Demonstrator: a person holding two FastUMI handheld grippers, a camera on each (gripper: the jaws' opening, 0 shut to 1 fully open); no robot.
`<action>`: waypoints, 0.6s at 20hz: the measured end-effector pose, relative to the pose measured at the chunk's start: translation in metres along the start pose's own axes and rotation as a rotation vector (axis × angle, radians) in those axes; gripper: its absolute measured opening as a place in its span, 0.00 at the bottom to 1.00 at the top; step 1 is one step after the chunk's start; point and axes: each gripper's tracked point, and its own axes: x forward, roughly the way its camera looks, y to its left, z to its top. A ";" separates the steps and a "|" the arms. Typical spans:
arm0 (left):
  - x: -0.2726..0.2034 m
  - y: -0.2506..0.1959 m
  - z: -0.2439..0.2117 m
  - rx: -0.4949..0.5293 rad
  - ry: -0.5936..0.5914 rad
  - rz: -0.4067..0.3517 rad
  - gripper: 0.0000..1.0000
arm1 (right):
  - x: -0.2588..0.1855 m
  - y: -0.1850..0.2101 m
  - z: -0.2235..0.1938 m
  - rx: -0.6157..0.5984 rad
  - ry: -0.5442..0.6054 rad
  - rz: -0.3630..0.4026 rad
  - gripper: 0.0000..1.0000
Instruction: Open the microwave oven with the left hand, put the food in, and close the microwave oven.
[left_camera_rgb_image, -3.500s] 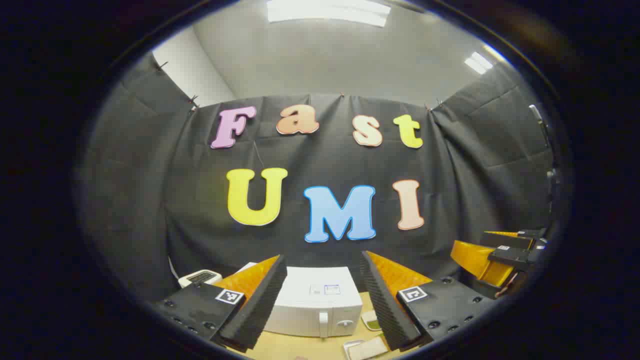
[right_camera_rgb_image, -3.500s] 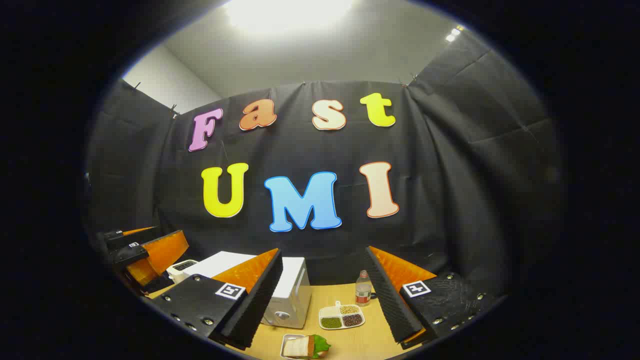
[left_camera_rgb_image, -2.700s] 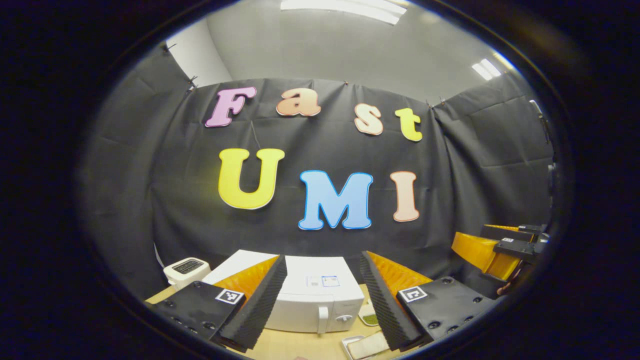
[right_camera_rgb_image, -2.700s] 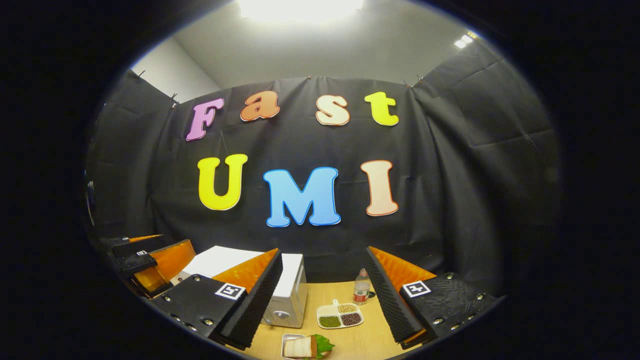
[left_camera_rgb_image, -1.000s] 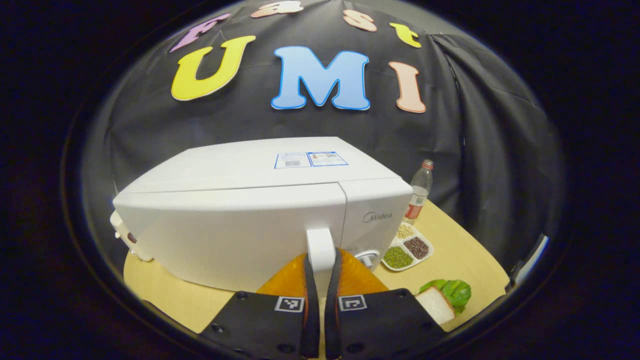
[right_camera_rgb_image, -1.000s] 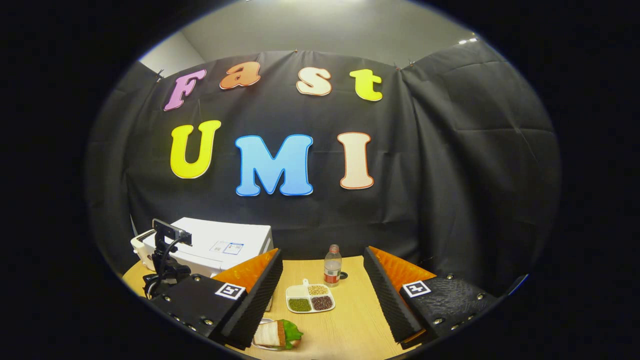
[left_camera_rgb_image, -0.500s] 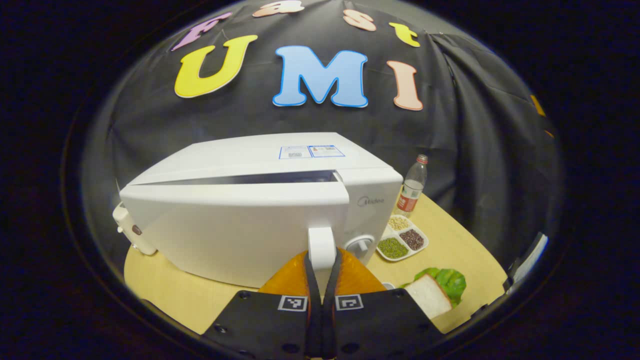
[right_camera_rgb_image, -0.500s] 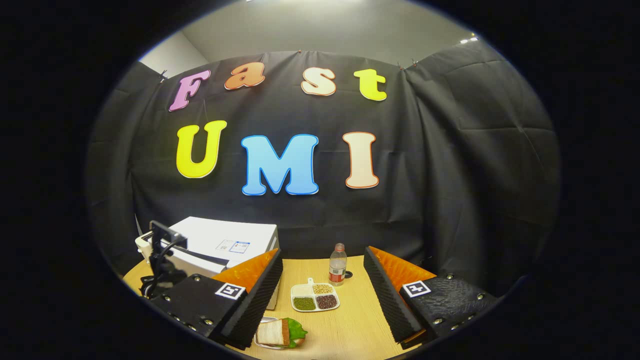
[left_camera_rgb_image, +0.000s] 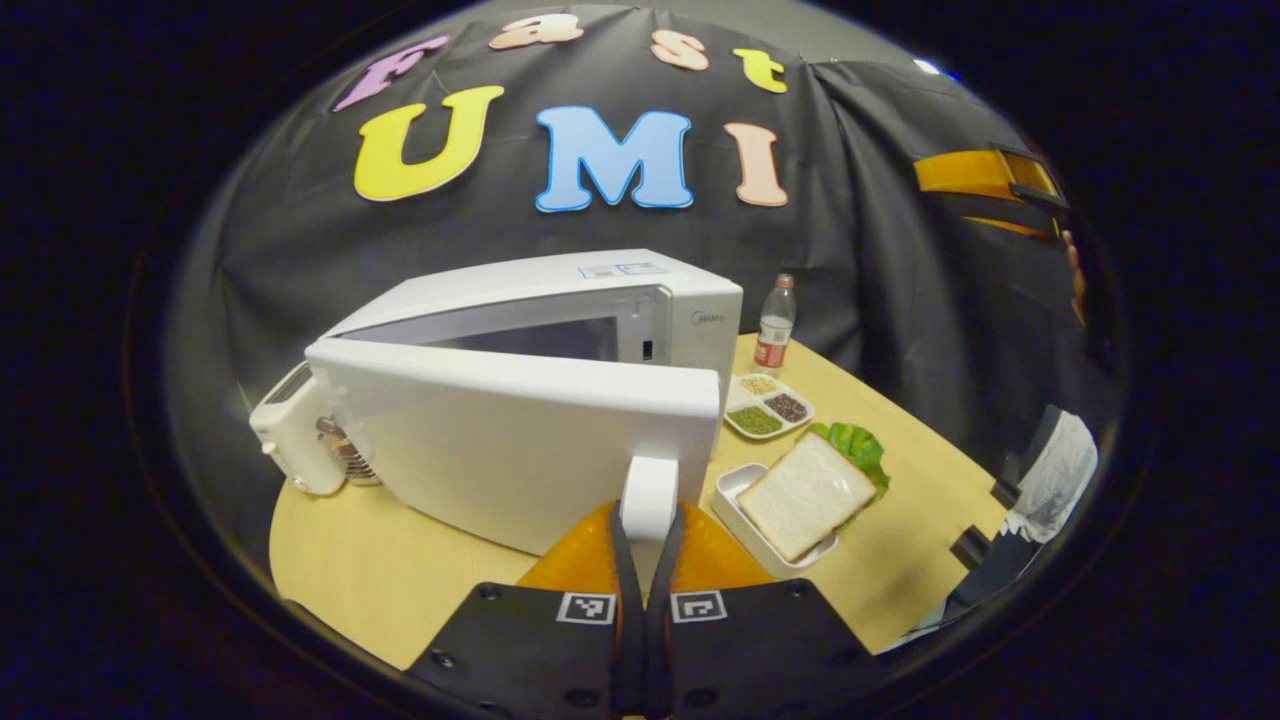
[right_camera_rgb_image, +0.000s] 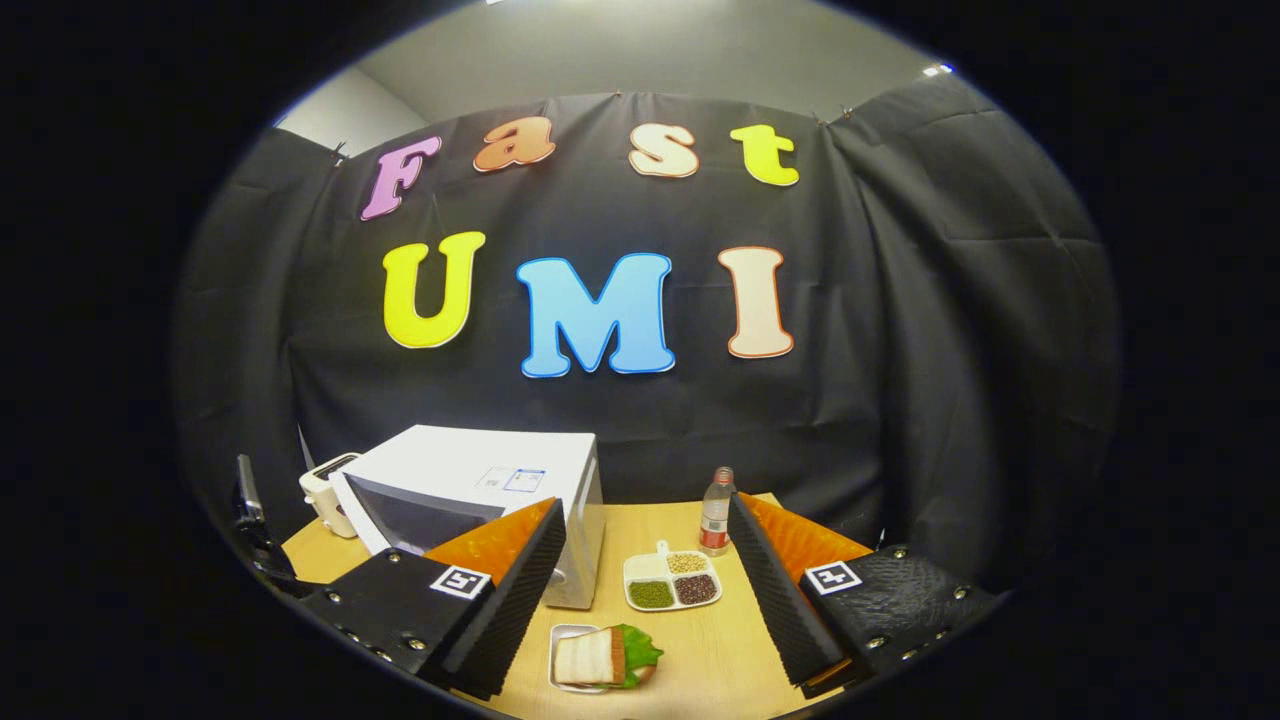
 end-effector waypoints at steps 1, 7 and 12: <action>-0.013 0.005 -0.009 0.012 0.004 -0.006 0.06 | 0.000 0.007 -0.001 -0.003 0.002 0.007 0.98; -0.070 0.043 -0.045 0.070 0.039 -0.056 0.08 | 0.008 0.037 -0.013 -0.015 0.026 0.029 0.99; -0.105 0.082 -0.070 0.122 0.070 -0.062 0.08 | 0.021 0.044 -0.042 -0.007 0.095 0.037 0.98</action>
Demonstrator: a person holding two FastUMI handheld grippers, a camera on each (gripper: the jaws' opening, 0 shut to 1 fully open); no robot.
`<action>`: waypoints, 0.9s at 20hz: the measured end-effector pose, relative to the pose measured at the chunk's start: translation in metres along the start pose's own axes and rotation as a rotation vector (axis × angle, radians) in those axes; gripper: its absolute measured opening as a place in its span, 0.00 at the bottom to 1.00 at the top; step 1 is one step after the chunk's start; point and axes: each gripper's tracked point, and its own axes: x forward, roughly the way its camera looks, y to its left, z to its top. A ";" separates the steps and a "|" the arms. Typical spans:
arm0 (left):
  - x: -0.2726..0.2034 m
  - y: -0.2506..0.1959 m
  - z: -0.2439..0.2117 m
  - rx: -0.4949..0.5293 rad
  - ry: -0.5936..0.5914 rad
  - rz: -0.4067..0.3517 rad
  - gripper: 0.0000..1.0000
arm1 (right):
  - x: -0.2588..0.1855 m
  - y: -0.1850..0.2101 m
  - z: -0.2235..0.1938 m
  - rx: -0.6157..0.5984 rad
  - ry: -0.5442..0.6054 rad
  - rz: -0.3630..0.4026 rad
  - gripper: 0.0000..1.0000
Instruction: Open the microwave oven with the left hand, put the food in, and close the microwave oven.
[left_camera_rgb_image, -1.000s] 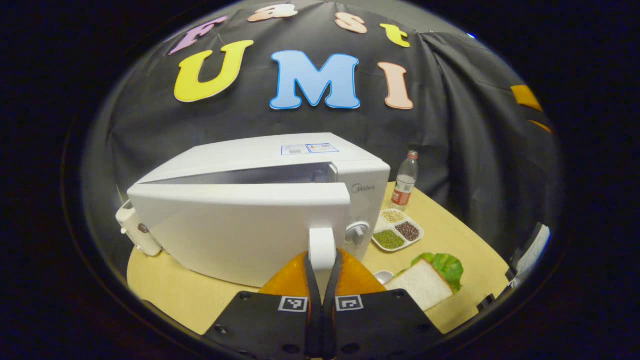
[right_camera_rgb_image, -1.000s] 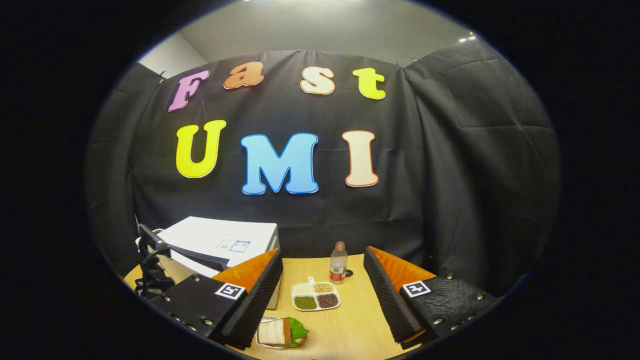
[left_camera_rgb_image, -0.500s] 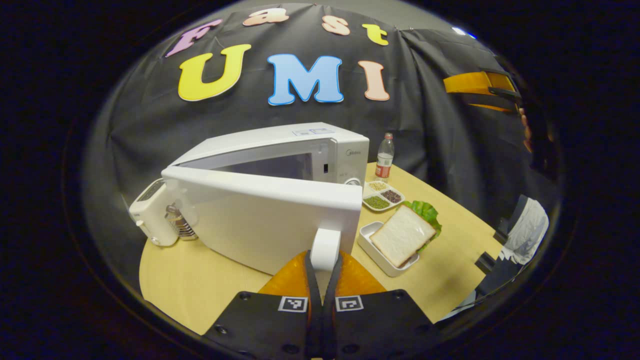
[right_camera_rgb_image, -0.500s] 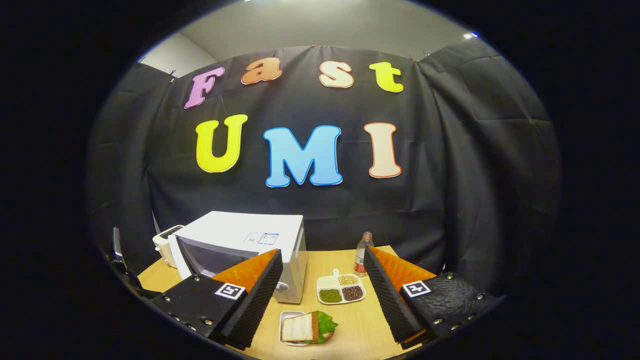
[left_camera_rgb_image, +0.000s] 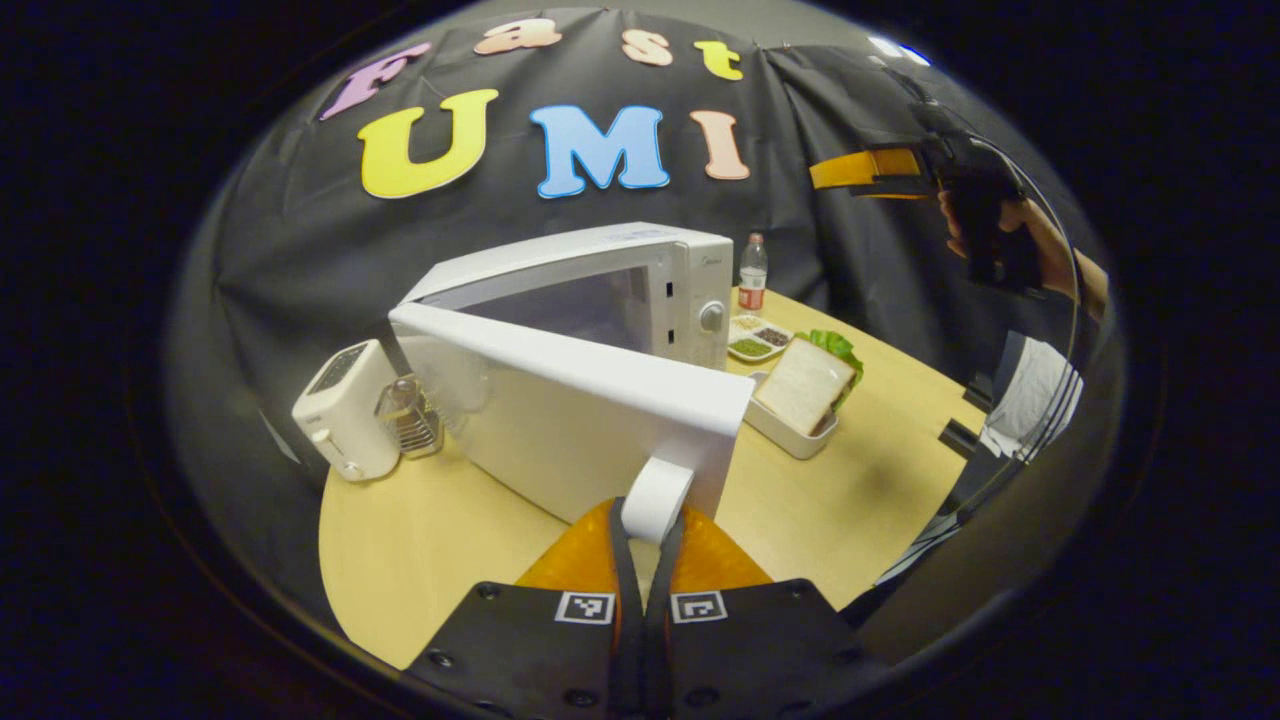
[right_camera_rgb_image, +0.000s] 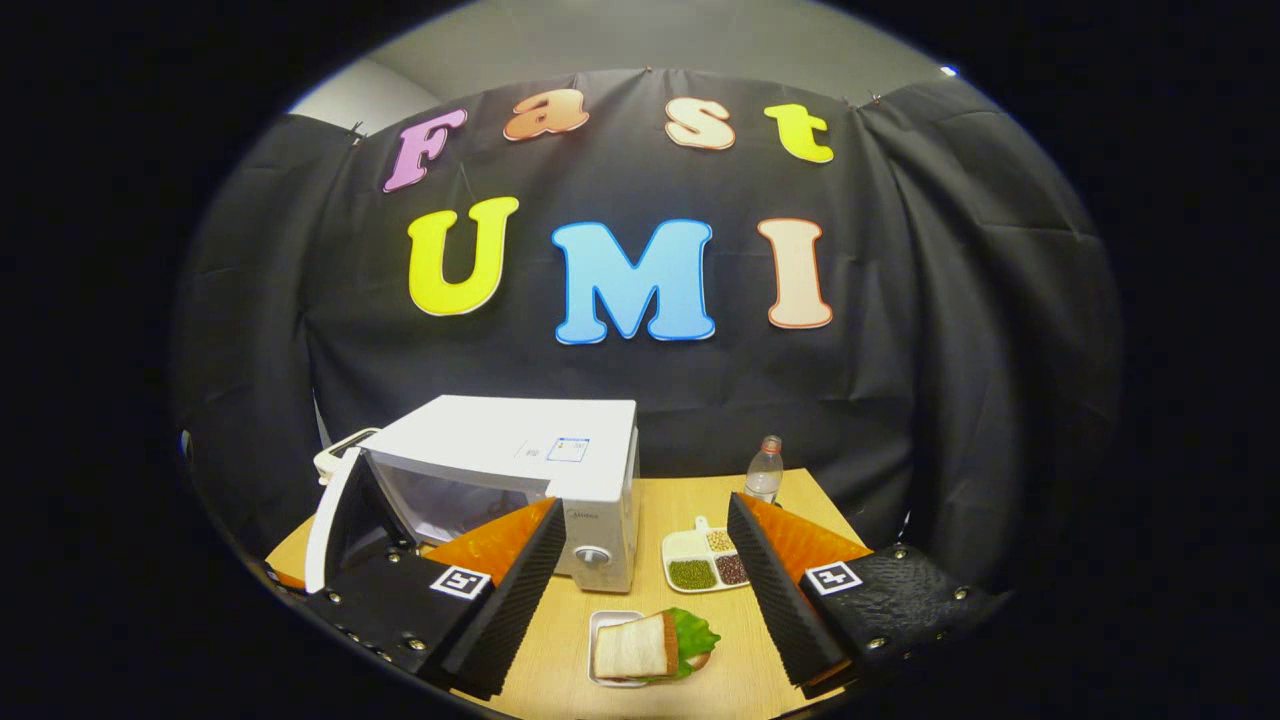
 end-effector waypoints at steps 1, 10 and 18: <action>-0.008 0.008 -0.006 0.012 0.003 0.008 0.08 | 0.003 0.001 -0.004 0.004 0.009 -0.001 0.99; -0.046 0.064 -0.040 0.029 0.002 0.048 0.09 | 0.040 -0.043 -0.095 0.037 0.254 -0.079 0.98; -0.066 0.101 -0.059 0.006 -0.031 0.084 0.24 | 0.045 -0.039 -0.205 0.267 0.563 0.064 0.99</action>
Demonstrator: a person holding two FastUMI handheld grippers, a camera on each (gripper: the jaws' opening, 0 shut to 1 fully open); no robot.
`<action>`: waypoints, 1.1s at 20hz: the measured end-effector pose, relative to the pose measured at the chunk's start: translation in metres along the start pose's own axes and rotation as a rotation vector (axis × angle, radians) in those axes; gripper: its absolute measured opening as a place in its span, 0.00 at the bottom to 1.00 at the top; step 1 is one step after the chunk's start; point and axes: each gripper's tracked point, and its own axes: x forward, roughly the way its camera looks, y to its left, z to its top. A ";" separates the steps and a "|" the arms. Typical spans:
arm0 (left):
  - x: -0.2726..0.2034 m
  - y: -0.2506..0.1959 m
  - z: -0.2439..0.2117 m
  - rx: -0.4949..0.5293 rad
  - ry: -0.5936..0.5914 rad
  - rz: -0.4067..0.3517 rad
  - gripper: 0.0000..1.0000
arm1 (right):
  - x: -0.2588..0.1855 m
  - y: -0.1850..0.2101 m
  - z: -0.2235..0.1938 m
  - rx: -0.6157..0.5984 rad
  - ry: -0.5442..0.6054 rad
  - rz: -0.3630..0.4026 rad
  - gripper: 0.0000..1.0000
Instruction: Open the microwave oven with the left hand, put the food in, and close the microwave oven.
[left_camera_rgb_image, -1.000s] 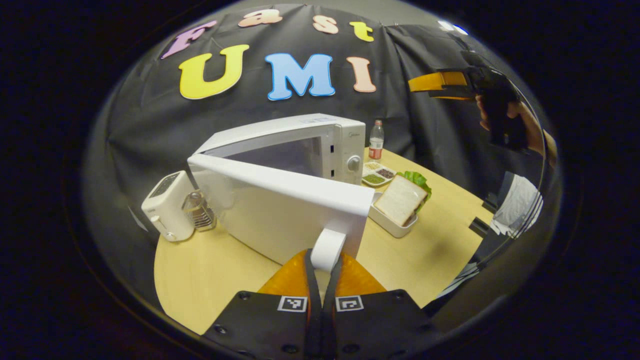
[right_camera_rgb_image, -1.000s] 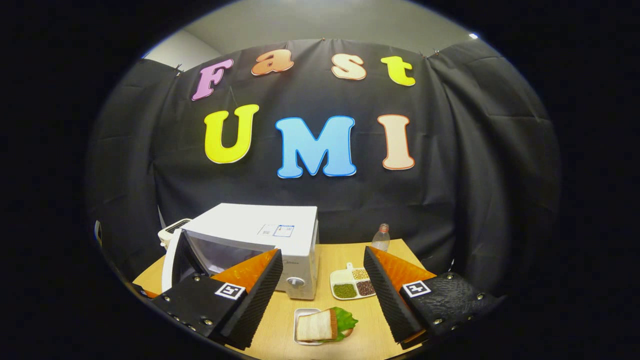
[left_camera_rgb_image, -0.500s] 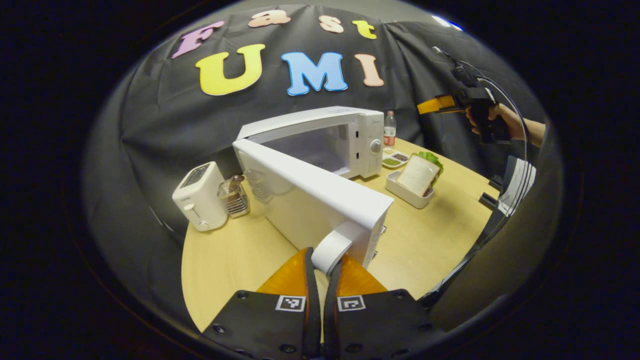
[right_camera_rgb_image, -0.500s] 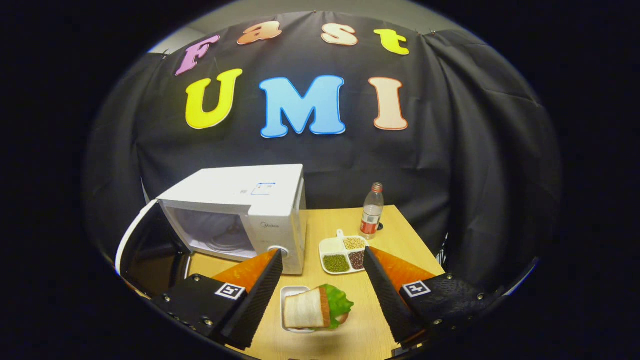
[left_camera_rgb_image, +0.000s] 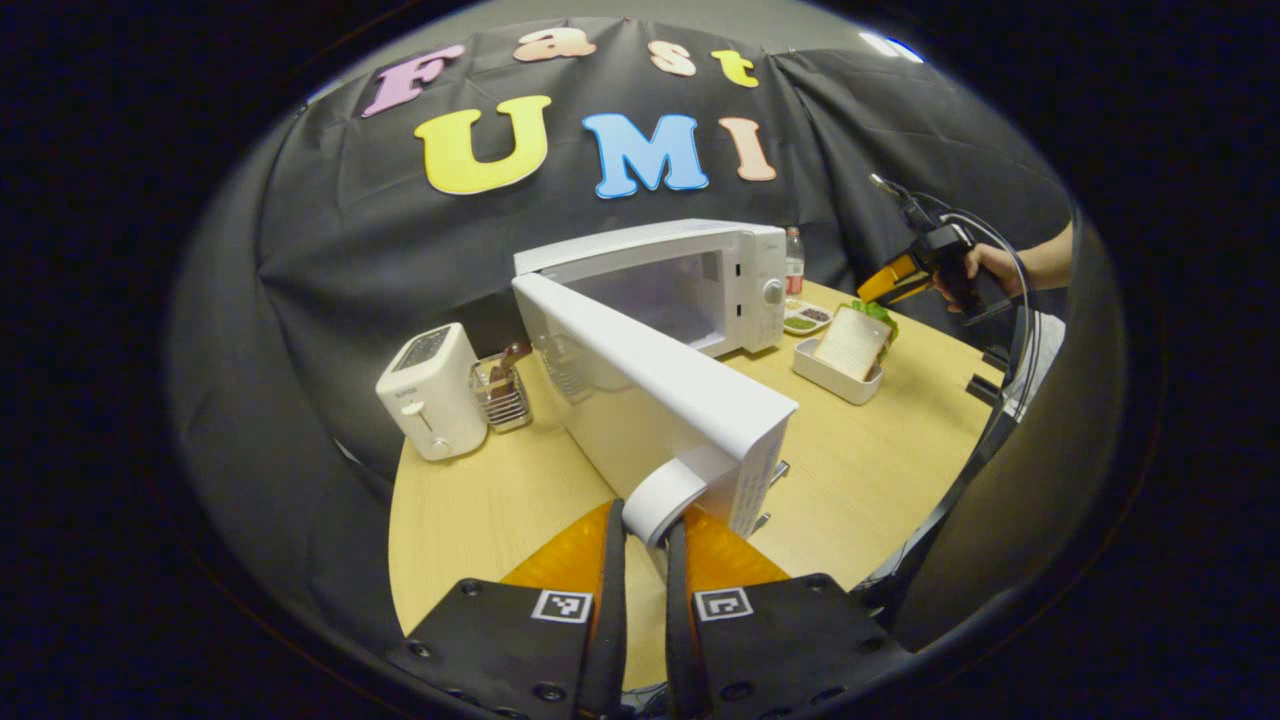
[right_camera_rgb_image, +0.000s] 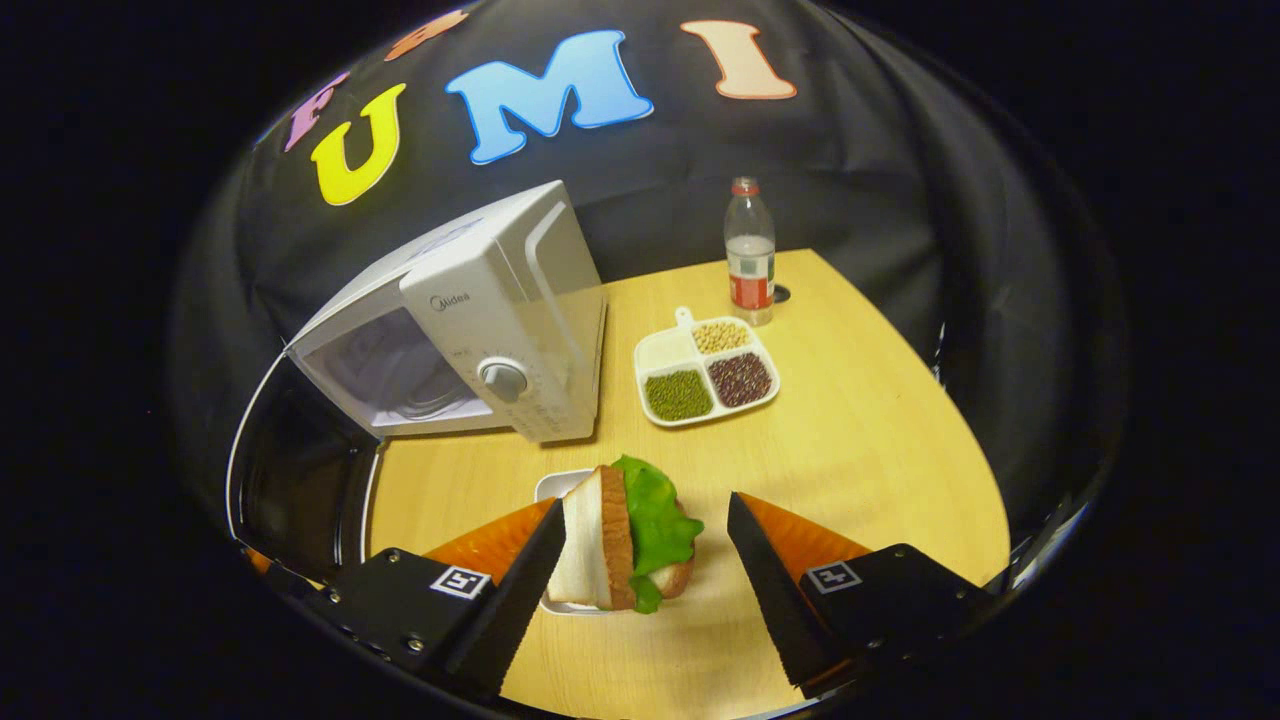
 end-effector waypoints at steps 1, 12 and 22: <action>-0.005 0.007 -0.002 -0.015 -0.004 0.019 0.28 | 0.003 -0.002 -0.009 0.029 0.027 0.013 0.99; -0.116 0.057 0.152 -0.241 -0.404 0.285 0.78 | 0.013 0.007 -0.038 0.207 0.101 0.145 0.93; -0.078 0.016 0.271 -0.167 -0.611 0.222 0.97 | 0.017 0.010 -0.038 0.350 0.072 0.189 0.53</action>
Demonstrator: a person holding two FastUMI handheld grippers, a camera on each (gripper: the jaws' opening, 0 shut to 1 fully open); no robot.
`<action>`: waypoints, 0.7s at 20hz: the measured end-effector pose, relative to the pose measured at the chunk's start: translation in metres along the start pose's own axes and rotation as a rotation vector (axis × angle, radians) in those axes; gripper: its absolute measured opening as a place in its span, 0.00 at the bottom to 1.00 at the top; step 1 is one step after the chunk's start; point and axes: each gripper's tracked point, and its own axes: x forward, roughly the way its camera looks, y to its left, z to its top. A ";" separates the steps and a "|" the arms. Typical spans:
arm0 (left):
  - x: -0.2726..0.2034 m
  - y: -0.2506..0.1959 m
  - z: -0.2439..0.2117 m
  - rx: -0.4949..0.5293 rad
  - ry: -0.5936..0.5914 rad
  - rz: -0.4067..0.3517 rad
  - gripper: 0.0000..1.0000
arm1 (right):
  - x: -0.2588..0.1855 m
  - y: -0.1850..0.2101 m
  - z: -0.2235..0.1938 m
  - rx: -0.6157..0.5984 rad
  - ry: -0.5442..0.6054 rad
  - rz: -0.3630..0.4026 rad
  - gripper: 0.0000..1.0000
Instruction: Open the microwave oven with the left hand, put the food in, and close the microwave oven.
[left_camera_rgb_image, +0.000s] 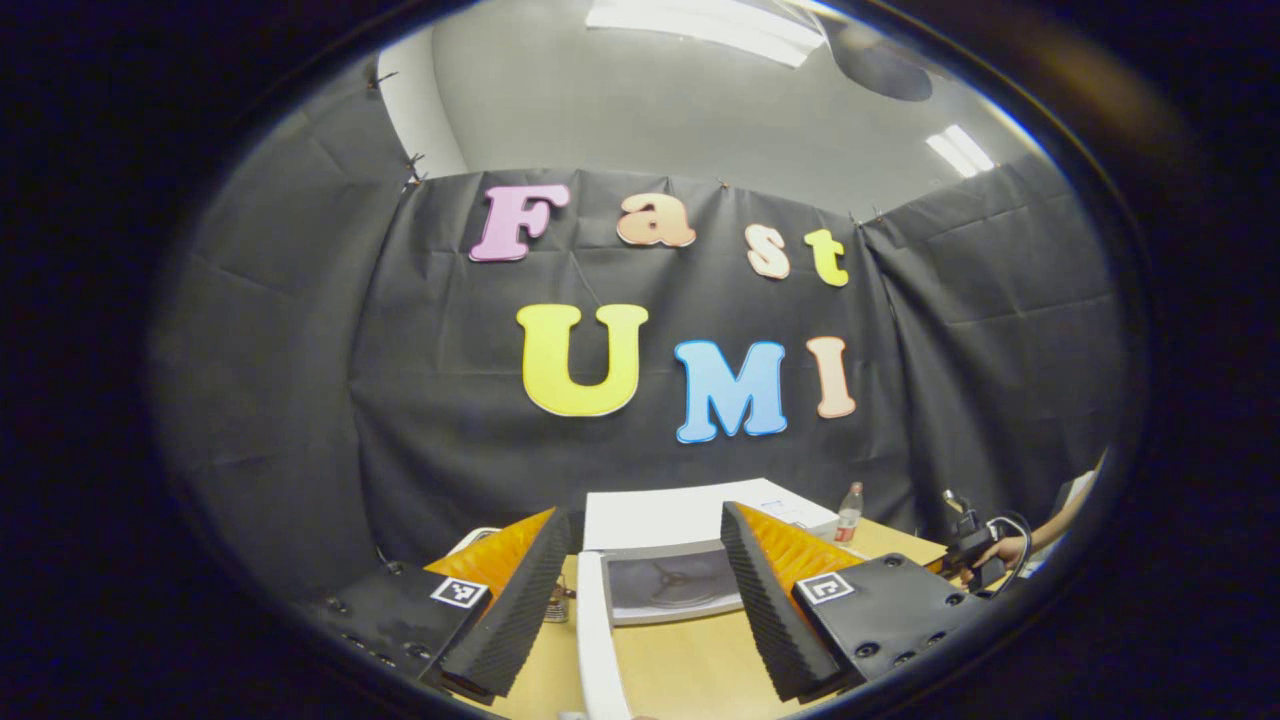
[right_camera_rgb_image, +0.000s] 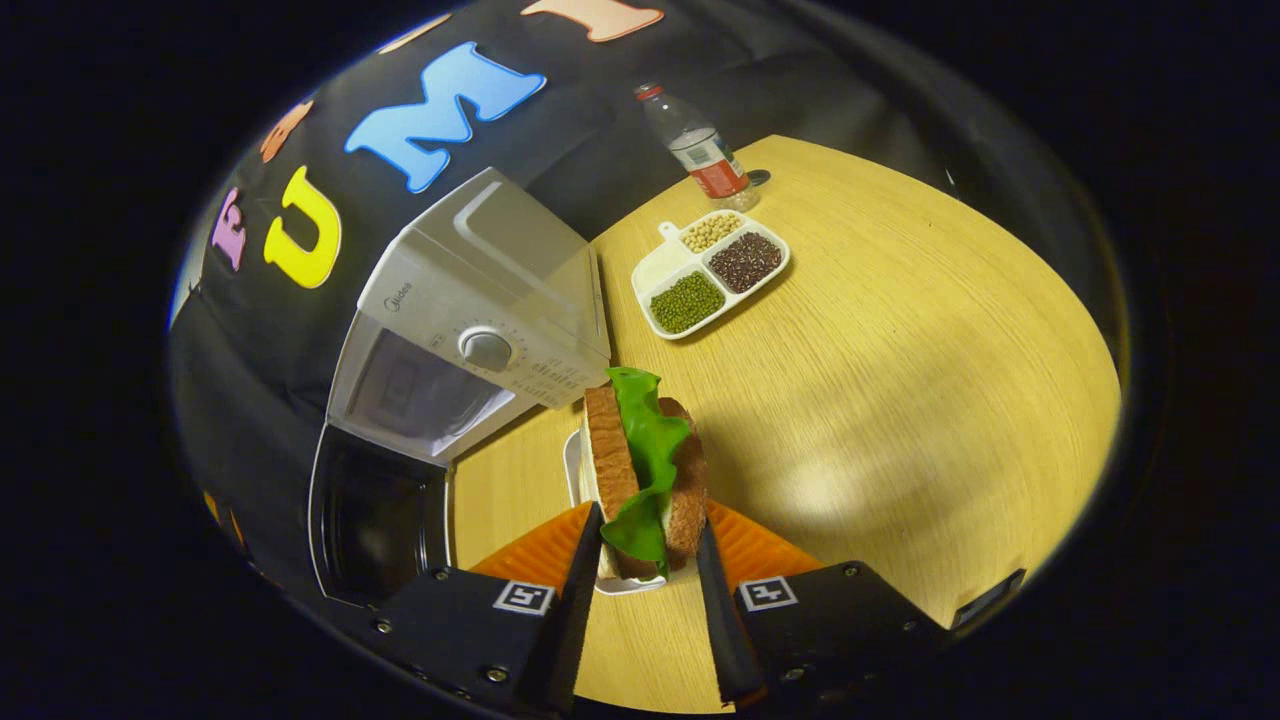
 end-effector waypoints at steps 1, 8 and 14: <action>0.005 -0.001 0.000 0.009 -0.010 0.007 0.97 | -0.002 0.002 0.002 0.013 -0.005 0.008 0.51; 0.008 -0.003 0.006 0.009 -0.012 -0.002 0.97 | -0.030 0.042 0.021 -0.001 -0.114 0.053 0.21; 0.009 0.010 0.007 -0.013 -0.007 0.008 0.95 | -0.040 0.137 0.003 0.132 -0.143 0.314 0.21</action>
